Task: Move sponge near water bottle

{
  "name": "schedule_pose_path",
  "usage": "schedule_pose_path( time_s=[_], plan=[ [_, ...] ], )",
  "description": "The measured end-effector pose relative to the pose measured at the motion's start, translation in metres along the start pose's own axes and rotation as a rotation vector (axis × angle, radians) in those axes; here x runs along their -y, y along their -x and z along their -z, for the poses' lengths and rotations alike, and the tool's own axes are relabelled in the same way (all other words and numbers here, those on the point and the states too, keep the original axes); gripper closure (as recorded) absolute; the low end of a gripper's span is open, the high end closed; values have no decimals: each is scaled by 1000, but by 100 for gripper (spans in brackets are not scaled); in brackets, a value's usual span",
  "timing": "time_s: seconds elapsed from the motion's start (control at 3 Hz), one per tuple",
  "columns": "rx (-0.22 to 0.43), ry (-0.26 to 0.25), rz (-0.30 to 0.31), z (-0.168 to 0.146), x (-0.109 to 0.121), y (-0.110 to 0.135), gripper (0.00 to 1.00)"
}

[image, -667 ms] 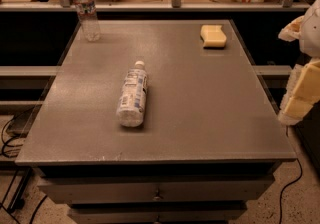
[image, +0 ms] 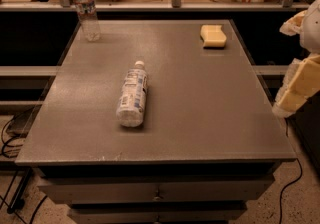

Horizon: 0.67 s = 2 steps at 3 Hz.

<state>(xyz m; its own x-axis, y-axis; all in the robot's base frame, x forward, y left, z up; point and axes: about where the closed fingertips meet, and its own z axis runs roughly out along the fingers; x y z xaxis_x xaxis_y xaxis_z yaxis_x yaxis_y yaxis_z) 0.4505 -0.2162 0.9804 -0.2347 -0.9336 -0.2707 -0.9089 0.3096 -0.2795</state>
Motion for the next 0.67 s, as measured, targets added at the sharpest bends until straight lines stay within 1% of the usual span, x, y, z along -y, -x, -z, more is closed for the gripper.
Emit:
schedule_pose_path(
  time_s=[0.33, 0.67],
  plan=[
    [118, -84, -75, -7, 29, 13, 0],
    [216, -168, -135, -13, 69, 22, 0]
  ],
)
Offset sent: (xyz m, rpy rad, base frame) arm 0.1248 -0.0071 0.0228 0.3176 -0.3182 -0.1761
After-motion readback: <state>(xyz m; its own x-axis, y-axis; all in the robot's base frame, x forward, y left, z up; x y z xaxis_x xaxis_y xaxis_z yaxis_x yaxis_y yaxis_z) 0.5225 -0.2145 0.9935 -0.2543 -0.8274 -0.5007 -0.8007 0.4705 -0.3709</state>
